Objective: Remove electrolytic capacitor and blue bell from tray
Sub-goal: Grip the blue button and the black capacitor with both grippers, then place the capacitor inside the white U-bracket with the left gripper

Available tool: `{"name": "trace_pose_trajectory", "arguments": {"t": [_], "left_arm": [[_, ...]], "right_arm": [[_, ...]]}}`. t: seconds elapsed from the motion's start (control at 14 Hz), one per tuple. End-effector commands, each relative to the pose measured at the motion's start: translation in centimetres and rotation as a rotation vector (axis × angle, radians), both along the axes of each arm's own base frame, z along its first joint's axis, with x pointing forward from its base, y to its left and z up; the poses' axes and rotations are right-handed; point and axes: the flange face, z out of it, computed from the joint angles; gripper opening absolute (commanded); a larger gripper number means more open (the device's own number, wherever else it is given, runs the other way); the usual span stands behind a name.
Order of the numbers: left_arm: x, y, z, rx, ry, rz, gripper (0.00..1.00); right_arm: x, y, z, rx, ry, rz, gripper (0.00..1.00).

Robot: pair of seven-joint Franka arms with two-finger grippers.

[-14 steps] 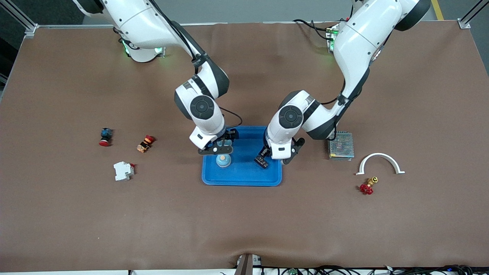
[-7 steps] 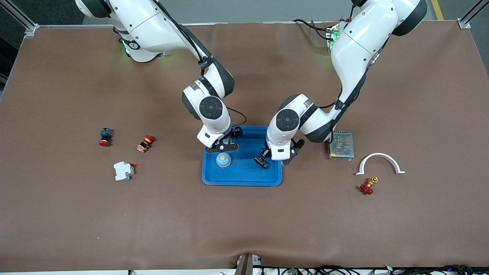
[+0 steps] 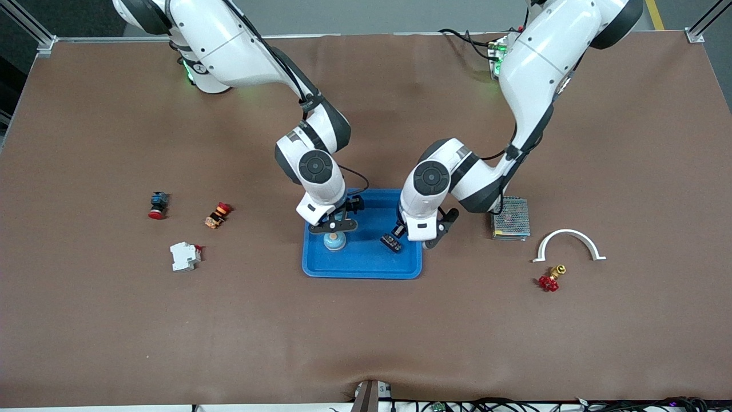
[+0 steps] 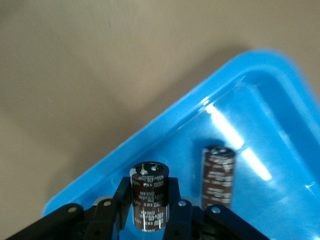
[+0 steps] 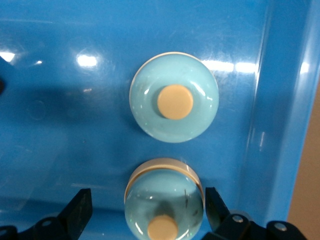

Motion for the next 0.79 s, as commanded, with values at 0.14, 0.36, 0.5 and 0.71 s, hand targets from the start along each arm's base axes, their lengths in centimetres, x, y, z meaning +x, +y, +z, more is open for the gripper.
{"name": "trace_pose_trajectory", "arguments": {"t": [0.14, 0.36, 0.5, 0.71], "left_arm": [[2.9, 6.5, 6.8, 0.078, -0.041, 0.035, 0.00], [5.1, 12.9, 6.7, 0.130, 0.020, 0.005, 0.00], [6.6, 16.8, 6.5, 0.131, 0.031, 0.008, 0.00], [7.5, 20.9, 5.3, 0.133, 0.059, 0.002, 0.00]], "right_arm": [[0.3, -0.4, -0.7, -0.026, -0.022, 0.010, 1.00], [0.2, -0.3, -0.7, -0.026, -0.022, 0.012, 1.00], [-0.2, -0.2, -1.1, -0.031, -0.016, 0.017, 1.00], [-0.8, -0.4, -2.1, -0.002, -0.050, 0.017, 1.00]]}}
